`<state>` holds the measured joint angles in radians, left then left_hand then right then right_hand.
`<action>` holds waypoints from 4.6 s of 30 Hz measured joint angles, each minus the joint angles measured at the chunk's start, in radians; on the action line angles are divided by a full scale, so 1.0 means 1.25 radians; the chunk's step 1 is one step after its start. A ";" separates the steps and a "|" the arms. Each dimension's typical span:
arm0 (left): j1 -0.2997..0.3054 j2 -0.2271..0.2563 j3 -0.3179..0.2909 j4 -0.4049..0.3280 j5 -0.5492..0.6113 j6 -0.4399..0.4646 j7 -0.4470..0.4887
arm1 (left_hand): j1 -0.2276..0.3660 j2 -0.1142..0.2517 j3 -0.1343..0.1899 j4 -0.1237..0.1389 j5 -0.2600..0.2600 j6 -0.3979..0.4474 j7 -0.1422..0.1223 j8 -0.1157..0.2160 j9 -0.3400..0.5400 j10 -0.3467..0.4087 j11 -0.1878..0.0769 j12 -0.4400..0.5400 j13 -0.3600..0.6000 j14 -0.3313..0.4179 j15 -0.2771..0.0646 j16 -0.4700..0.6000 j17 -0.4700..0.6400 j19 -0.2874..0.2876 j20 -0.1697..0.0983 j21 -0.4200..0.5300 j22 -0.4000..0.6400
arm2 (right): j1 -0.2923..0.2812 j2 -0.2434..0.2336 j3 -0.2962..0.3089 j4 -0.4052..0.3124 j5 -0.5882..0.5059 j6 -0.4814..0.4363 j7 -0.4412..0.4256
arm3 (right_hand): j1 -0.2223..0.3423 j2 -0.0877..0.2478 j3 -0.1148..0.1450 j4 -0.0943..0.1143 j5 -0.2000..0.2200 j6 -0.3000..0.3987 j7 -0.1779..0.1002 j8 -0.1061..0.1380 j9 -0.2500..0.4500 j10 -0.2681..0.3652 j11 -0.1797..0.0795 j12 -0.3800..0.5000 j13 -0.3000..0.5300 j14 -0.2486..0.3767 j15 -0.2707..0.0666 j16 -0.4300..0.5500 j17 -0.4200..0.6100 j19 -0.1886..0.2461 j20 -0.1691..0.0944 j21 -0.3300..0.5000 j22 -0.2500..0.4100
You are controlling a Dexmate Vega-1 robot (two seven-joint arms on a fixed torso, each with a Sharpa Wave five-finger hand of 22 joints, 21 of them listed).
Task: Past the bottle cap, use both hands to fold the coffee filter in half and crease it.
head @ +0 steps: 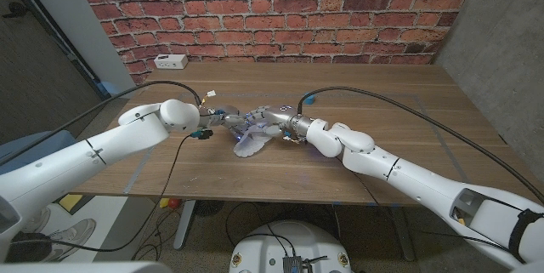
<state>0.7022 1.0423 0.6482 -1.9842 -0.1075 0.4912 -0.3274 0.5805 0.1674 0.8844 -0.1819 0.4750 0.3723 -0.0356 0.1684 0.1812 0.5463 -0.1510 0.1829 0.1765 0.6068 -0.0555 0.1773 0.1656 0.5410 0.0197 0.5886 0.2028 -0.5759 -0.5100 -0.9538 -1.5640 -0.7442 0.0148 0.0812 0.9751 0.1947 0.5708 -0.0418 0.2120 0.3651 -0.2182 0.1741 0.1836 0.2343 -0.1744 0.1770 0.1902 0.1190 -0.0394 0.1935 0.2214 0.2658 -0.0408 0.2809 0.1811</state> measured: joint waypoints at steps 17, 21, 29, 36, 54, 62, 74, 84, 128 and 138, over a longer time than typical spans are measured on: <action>-0.005 -0.013 0.000 0.000 0.005 0.004 -0.012 | 0.020 -0.006 -0.001 -0.001 0.011 0.014 0.022 0.016 -0.006 0.013 0.060 0.009 0.001 -0.005 -0.003 0.000 0.000 -0.004 0.004 0.016 -0.001 | 0.035 0.007 -0.031 0.041 -0.001 -0.080 0.040 | -0.349 -0.023 -0.076 0.159 -0.028 0.157 -0.025 0.048 0.001 0.366 0.171 0.068 0.000 0.324 -0.007 0.092 -0.005 0.174 0.067 0.052 0.002; -0.007 -0.015 0.000 0.001 0.003 0.003 -0.014 | 0.020 -0.006 0.002 0.002 0.011 0.022 0.030 0.017 -0.006 0.019 0.066 0.009 0.001 -0.005 -0.003 0.000 0.000 -0.004 0.004 0.019 -0.002 | 0.035 0.002 -0.031 0.054 0.010 -0.081 0.017 | -0.383 -0.025 -0.076 0.159 -0.028 0.200 -0.036 0.059 -0.002 0.425 0.178 0.073 -0.003 0.375 -0.011 0.097 -0.010 0.194 0.073 0.054 0.002; -0.009 -0.015 -0.001 0.004 0.005 0.003 -0.014 | 0.023 -0.009 0.001 0.003 0.011 0.087 0.058 0.022 0.001 0.015 0.083 0.008 0.002 -0.005 -0.003 0.000 -0.001 -0.006 0.006 0.019 -0.002 | 0.038 -0.007 -0.032 0.074 0.023 -0.073 -0.008 | -0.397 -0.025 -0.065 0.125 -0.024 0.431 0.167 0.049 -0.006 0.444 0.175 0.071 -0.002 0.393 -0.014 0.087 -0.017 0.203 0.071 0.060 0.002; 0.022 0.009 -0.023 -0.035 0.017 0.003 0.015 | 0.016 -0.016 -0.052 0.014 -0.017 0.103 0.041 0.016 0.002 -0.056 0.087 -0.002 0.006 -0.093 0.013 0.000 0.007 -0.181 0.022 -0.027 -0.002 | 0.039 -0.011 -0.036 0.089 0.034 -0.064 -0.018 | -0.374 -0.014 -0.050 0.098 -0.024 0.413 0.165 0.032 0.000 0.441 0.181 0.055 -0.006 0.379 -0.013 0.079 -0.014 0.201 0.069 0.060 0.002; 0.183 0.064 -0.130 -0.096 0.129 -0.163 0.261 | -0.315 -0.013 -0.288 0.292 -0.226 0.206 0.066 0.024 0.010 -0.012 0.111 0.033 0.021 -0.237 0.013 0.029 0.056 -0.477 -0.006 -0.080 0.034 | 0.042 -0.012 -0.041 0.117 0.056 -0.054 -0.031 | -0.370 -0.009 -0.044 0.092 -0.024 0.404 0.172 0.023 -0.004 0.441 0.181 0.042 -0.007 0.379 -0.013 0.082 0.000 0.205 0.064 0.060 0.002; 0.111 0.024 -0.091 -0.027 0.104 -0.211 0.139 | -0.380 -0.043 -0.283 0.287 -0.220 0.276 0.117 0.042 0.007 0.078 0.147 0.056 0.019 -0.108 0.043 0.051 0.021 -0.337 -0.022 -0.007 0.033 | 0.037 -0.013 -0.041 0.108 0.061 -0.068 -0.031 | -0.370 -0.009 -0.044 0.092 -0.028 0.406 0.174 0.022 -0.004 0.441 0.181 0.039 -0.007 0.379 -0.013 0.082 0.004 0.205 0.064 0.059 0.002; 0.025 -0.019 -0.032 0.019 0.126 -0.223 -0.018 | -0.404 -0.053 -0.256 0.281 -0.220 0.391 0.153 0.064 0.008 0.220 0.171 0.087 0.019 0.044 0.063 0.072 0.012 -0.235 0.013 0.038 0.016 | 0.031 -0.017 -0.036 0.100 0.073 -0.079 -0.032 | -0.370 -0.009 -0.044 0.092 -0.028 0.407 0.175 0.020 -0.003 0.441 0.181 0.040 -0.007 0.379 -0.013 0.085 0.007 0.205 0.064 0.059 0.002; -0.033 -0.054 0.022 0.041 0.169 -0.192 -0.101 | -0.418 -0.060 -0.252 0.284 -0.220 0.417 0.165 0.064 0.009 0.253 0.188 0.094 0.028 0.095 0.083 0.078 0.015 -0.189 0.026 0.064 0.016 | 0.028 -0.021 -0.032 0.098 0.080 -0.080 -0.039 | -0.374 -0.006 -0.044 0.092 -0.028 0.400 0.188 0.017 -0.003 0.433 0.188 0.040 -0.007 0.379 -0.013 0.088 0.015 0.208 0.058 0.056 0.002; -0.057 -0.060 0.072 -0.005 0.221 -0.102 -0.175 | -0.428 -0.065 -0.219 0.276 -0.229 0.533 0.195 0.147 0.149 0.376 0.219 0.287 0.279 0.261 0.086 0.225 0.203 -0.130 0.079 0.191 0.057 | 0.014 -0.034 -0.018 0.085 0.092 -0.083 -0.052 | -0.375 -0.005 -0.034 0.089 -0.028 0.384 0.203 0.011 0.002 0.423 0.198 0.024 -0.006 0.369 -0.003 0.091 0.037 0.209 0.054 0.057 0.007; -0.063 -0.061 0.090 -0.018 0.284 -0.080 -0.179 | -0.414 -0.059 -0.210 0.274 -0.229 0.508 0.195 0.153 0.200 0.340 0.222 0.331 0.374 0.236 0.095 0.255 0.269 -0.151 0.087 0.217 0.074 | 0.009 -0.033 -0.014 0.079 0.095 -0.087 -0.052 | -0.369 0.001 -0.020 0.081 -0.028 0.361 0.198 0.010 0.002 0.418 0.204 0.020 -0.006 0.364 0.002 0.091 0.041 0.207 0.052 0.056 0.006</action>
<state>0.6235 0.9658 0.7612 -2.0070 0.2476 0.3915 -0.5516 0.0624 0.0935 0.6217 0.1603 0.1885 1.0070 0.2082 0.3592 0.4307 0.9719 0.1268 0.5960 0.6443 0.9017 0.0636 0.4957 0.5020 0.3528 0.1284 0.8601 0.2958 -0.5651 -0.5509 -0.9716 -1.4654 -0.6252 -0.0945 0.0157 0.5138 0.1954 0.5453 0.0594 0.1774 0.8169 0.0296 0.1867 0.1857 0.7565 0.0802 0.2023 0.1826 0.5745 -0.0372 0.3075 0.2721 0.5249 0.0246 0.3506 0.1885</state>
